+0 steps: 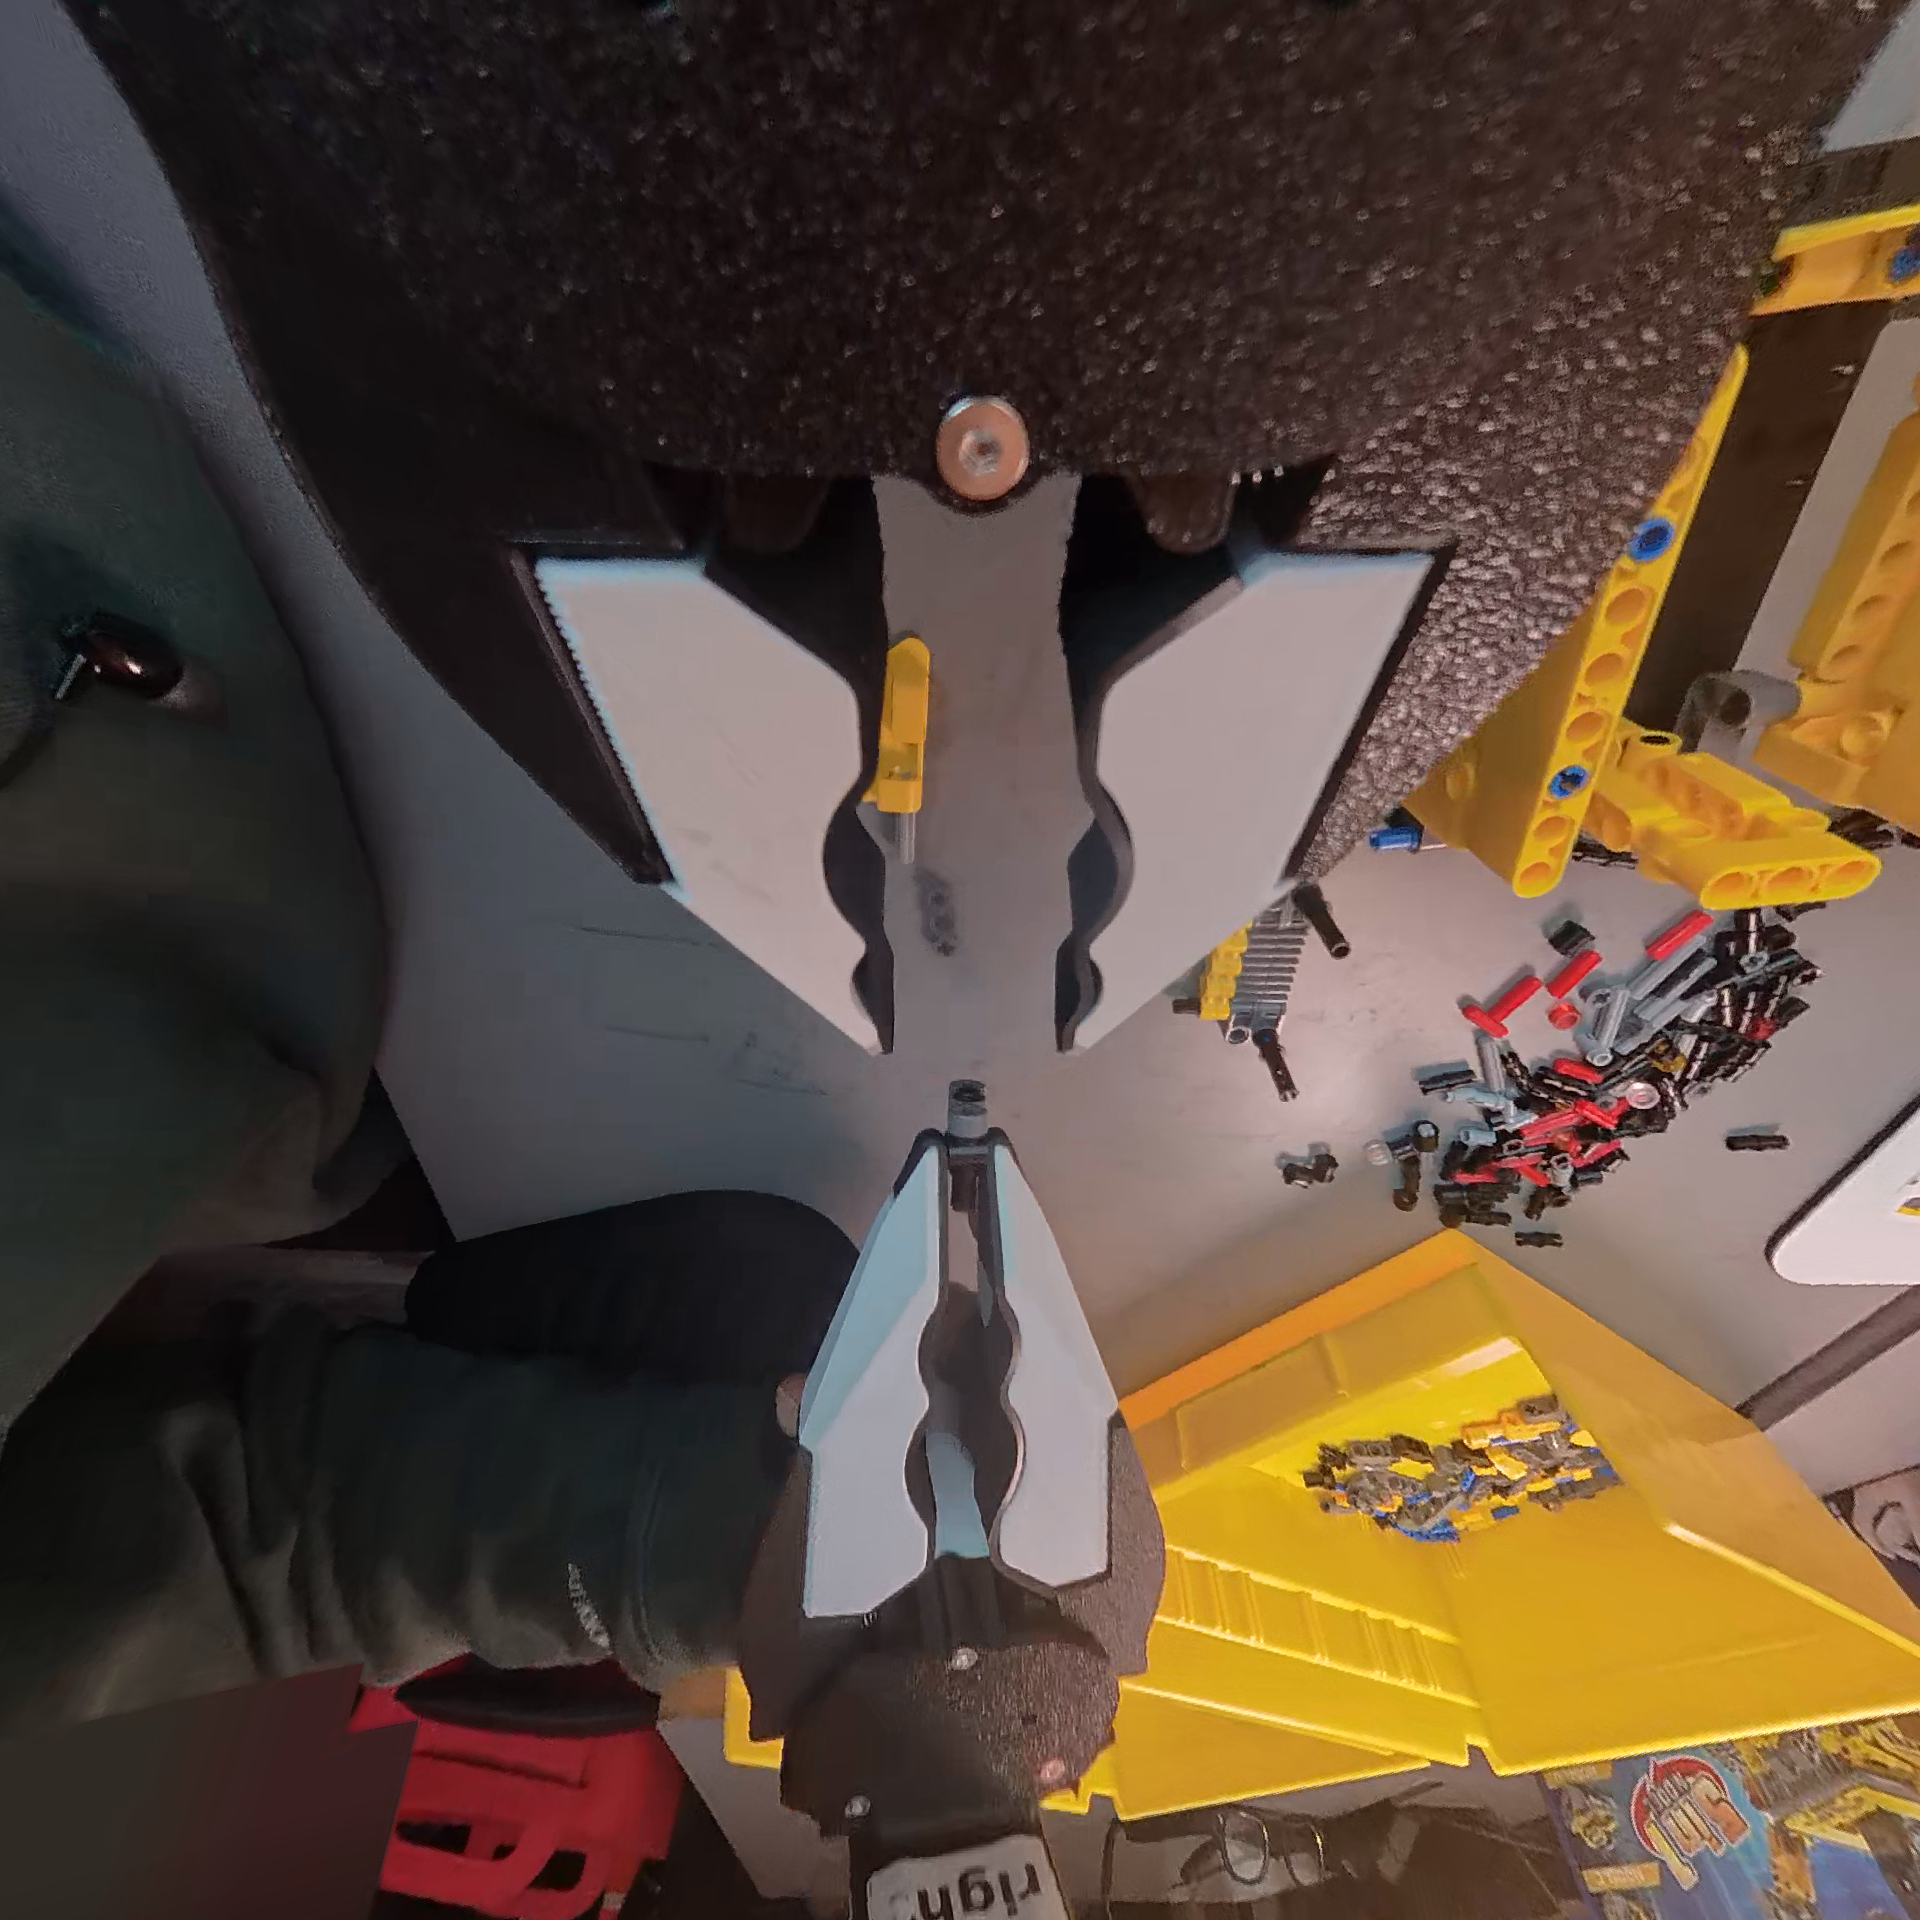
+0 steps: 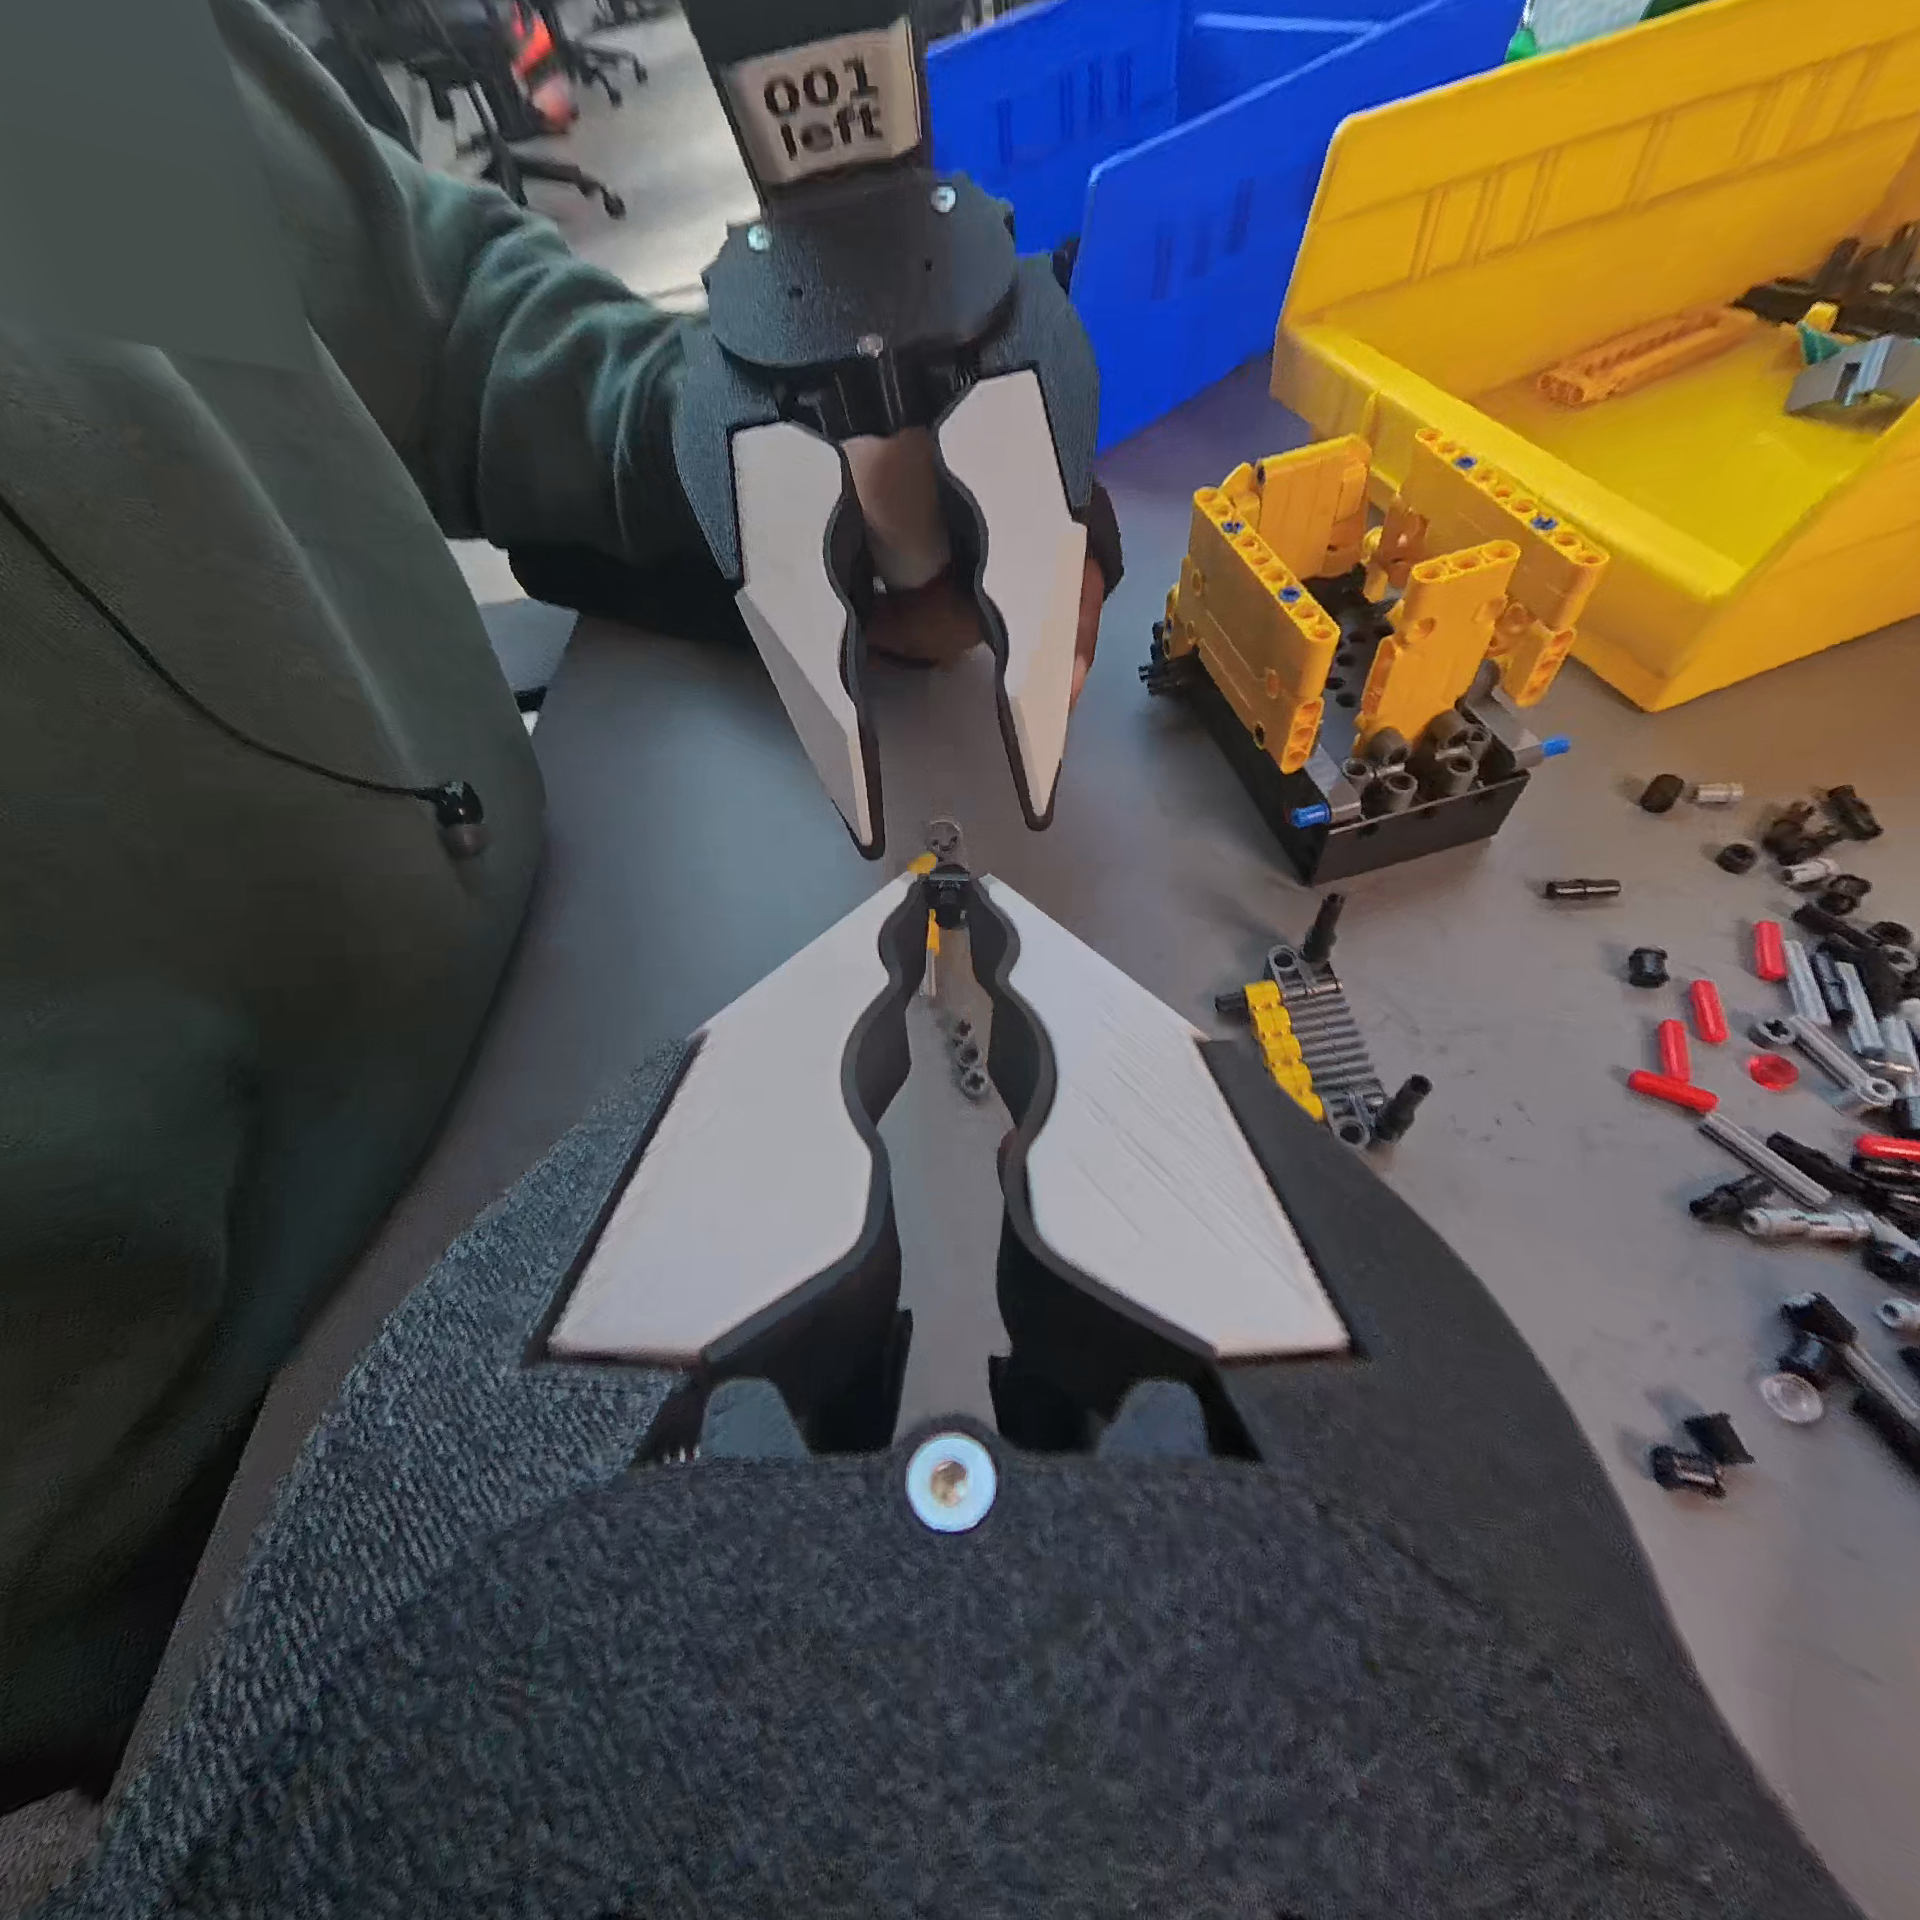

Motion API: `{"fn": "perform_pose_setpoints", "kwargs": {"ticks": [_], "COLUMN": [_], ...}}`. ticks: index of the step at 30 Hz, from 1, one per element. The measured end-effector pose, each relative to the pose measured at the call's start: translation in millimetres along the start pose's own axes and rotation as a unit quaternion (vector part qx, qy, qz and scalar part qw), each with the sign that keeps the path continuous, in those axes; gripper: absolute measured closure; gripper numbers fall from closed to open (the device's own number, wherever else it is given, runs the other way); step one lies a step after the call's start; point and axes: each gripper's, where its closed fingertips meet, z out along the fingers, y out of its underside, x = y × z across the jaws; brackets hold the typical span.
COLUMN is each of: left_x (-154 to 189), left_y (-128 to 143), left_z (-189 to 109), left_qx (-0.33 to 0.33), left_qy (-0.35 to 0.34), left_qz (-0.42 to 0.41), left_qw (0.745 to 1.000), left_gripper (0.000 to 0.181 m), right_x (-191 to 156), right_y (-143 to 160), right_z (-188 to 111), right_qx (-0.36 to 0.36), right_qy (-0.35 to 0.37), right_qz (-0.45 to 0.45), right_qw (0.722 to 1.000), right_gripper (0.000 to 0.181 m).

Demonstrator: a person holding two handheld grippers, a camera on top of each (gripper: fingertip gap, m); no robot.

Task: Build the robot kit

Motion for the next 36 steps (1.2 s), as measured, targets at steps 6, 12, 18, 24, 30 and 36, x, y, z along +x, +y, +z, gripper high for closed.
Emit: {"fn": "perform_pose_setpoints", "kwargs": {"ticks": [6, 12, 18, 24, 30, 36], "left_x": [-6.1, -14.5, -22.8, -21.9, -19.8, -18.1], "left_y": [20.6, 38.2, 42.0, 37.6, 35.5, 35.1], "left_z": [-1.3, -7.4, -17.1, -21.7, -23.5, -23.9], "left_qx": [-0.058, -0.106, -0.117, -0.114, -0.116, -0.117], "left_qy": [-0.012, -0.027, -0.037, -0.035, -0.033, -0.03], "left_qz": [0.002, 0.012, 0.015, 0.025, 0.033, 0.035], "left_qw": [0.998, 0.994, 0.992, 0.993, 0.992, 0.992], "left_gripper": [0.158, 0.162, 0.165, 0.166, 0.166, 0.165], "right_x": [5.7, 3.6, 4.1, 1.3, 2.6, 2.2], "right_y": [36.1, 51.1, 61.4, 60.3, 58.5, 59.9], "right_z": [8.3, 18.8, 24.8, 27.1, 30.6, 30.8], "right_qx": [-0.189, -0.323, -0.388, -0.412, -0.422, -0.438], "right_qy": [0.01, 0.001, -0.007, -0.007, 0.002, 0.005], "right_qz": [-0.04, -0.063, -0.059, -0.063, -0.05, -0.036], "right_qw": [0.981, 0.944, 0.92, 0.909, 0.905, 0.898], "right_gripper": [0.175, 0.175, 0.175, 0.175, 0.175, 0.175]}}
